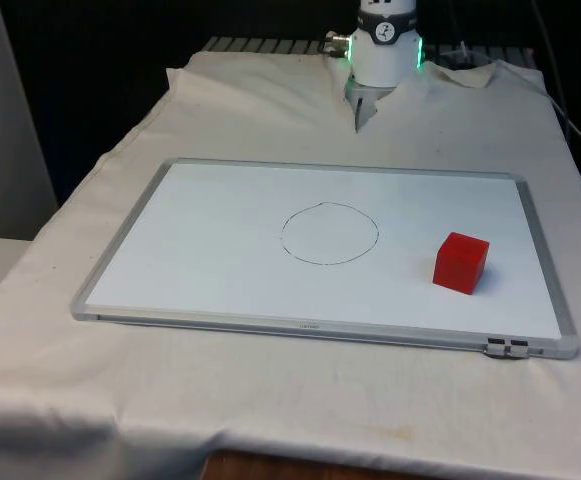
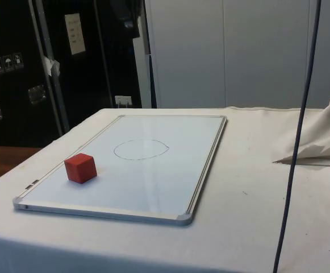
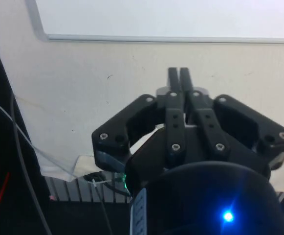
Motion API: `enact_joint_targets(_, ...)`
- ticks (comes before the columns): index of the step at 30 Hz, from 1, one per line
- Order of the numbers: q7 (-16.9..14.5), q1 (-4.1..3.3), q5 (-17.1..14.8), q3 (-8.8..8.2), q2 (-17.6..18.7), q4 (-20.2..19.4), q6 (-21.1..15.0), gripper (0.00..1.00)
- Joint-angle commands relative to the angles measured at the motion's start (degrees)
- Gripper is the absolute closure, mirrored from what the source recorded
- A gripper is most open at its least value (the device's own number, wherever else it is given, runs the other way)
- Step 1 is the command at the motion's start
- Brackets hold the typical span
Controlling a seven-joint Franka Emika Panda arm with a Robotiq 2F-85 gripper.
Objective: Push the cube into the marked area.
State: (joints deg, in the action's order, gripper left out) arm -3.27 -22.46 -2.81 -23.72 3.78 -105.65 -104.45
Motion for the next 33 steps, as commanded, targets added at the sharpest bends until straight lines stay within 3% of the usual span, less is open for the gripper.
enact_joint_targets(1,0.74,-0.40,0.06,0.40,0.06,0.06,-0.34,0.97)
enact_joint_targets(4,1.83,-0.46,0.11,1.66,0.06,0.06,-0.86,1.00)
enact_joint_targets(6,1.66,-0.06,-0.06,2.12,0.00,0.00,-0.57,1.00)
enact_joint_targets(10,3.84,-0.34,0.06,4.01,0.23,0.11,-2.23,1.00)
enact_joint_targets(14,4.41,-0.06,-0.06,5.27,0.17,0.00,-2.69,1.00)
enact_joint_targets(19,6.70,-0.34,0.00,7.33,0.92,0.40,-4.64,1.00)
enact_joint_targets(21,6.59,-0.06,-0.06,7.79,0.74,0.17,-4.87,1.00)
enact_joint_targets(33,10.43,-0.23,-0.06,11.92,3.84,1.09,-9.34,1.00)
